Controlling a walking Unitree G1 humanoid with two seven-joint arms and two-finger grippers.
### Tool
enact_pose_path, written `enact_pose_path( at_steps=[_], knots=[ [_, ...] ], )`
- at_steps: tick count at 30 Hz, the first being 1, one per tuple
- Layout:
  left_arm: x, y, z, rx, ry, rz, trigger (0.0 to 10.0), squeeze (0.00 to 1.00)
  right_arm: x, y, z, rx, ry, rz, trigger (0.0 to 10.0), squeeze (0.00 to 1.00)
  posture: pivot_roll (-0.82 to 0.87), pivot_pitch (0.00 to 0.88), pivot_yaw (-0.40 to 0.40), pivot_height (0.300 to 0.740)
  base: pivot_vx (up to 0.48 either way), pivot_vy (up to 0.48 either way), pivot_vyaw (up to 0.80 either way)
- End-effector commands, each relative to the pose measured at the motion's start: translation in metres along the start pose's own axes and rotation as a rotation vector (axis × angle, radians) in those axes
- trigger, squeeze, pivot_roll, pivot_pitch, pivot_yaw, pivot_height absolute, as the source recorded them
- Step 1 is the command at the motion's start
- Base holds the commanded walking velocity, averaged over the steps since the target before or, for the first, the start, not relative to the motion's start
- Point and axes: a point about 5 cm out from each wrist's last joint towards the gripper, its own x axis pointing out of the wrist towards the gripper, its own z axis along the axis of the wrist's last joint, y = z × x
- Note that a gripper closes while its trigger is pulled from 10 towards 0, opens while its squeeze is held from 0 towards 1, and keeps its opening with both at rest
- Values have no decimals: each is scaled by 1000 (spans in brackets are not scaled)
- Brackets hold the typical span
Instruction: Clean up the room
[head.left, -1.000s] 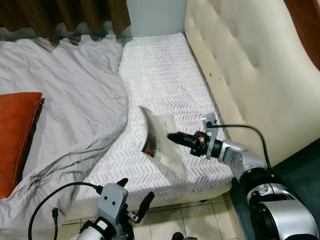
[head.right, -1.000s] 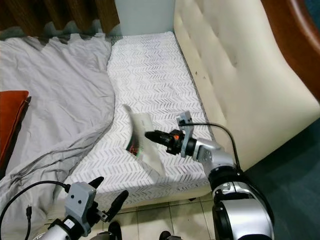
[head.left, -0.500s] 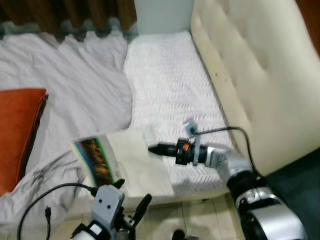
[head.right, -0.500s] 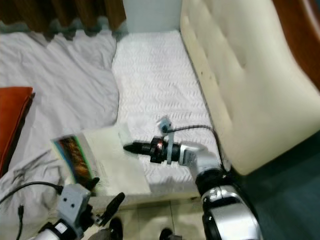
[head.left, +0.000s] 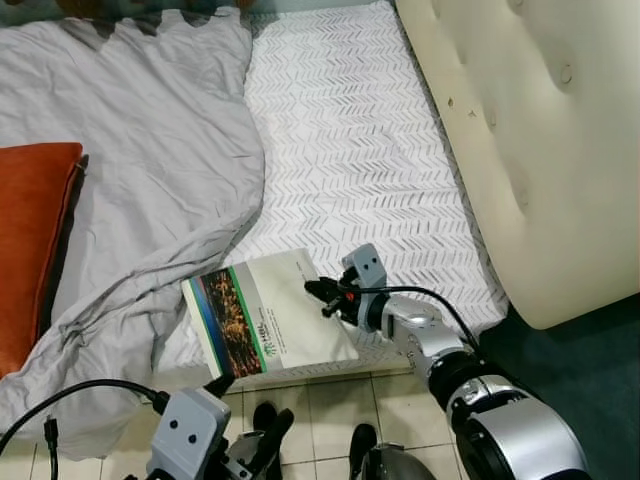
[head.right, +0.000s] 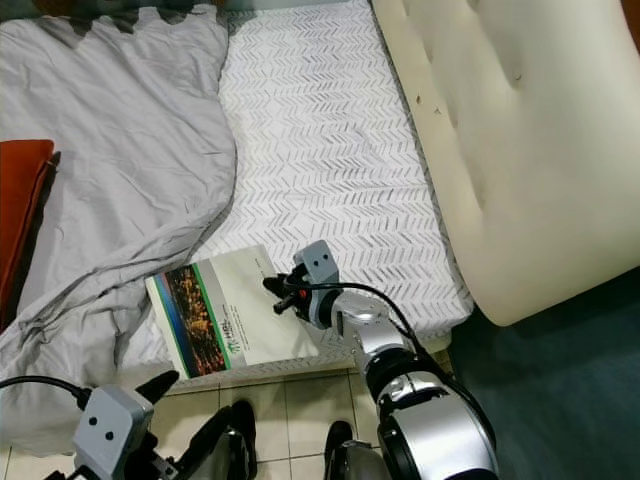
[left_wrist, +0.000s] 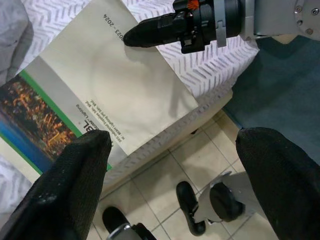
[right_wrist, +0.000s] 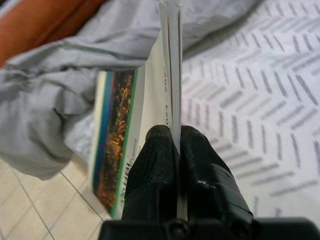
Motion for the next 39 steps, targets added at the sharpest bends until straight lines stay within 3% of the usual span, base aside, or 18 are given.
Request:
enact_pose_path(
  at_steps=[1, 3, 7, 14, 22, 32, 39],
  knots=[
    [-5, -8, -2, -22, 22, -12, 10000, 0, -3, -10, 3, -44, 5, -91, 0, 0, 181, 543, -31, 740, 0, 0, 0],
    [-5, -10, -4, -31, 31, -15, 10000, 0, -8, -23, 8, -56, -1, -200, 0, 0, 178, 542, -35, 740, 0, 0, 0],
    [-6, -15, -5, -43, 41, -16, 10000, 0, -18, -39, 6, 21, 1, -341, 0, 0, 181, 540, -38, 740, 0, 0, 0],
    [-8, -15, -5, -47, 48, -7, 10000, 0, -23, -49, 9, 136, -33, -442, 0, 0, 190, 543, -36, 740, 0, 0, 0],
    [-12, -21, -5, -55, 52, 2, 10000, 0, -18, -48, 19, 100, -28, -438, 0, 0, 201, 547, -44, 740, 0, 0, 0],
    [-14, -24, -6, -64, 55, 14, 10000, 0, -13, -44, 30, -22, -14, -372, 0, 0, 203, 545, -57, 740, 0, 0, 0],
    [-14, -28, -6, -67, 53, 11, 10000, 0, -2, -32, 37, -153, 13, -293, 0, 0, 201, 546, -63, 740, 0, 0, 0]
  ],
)
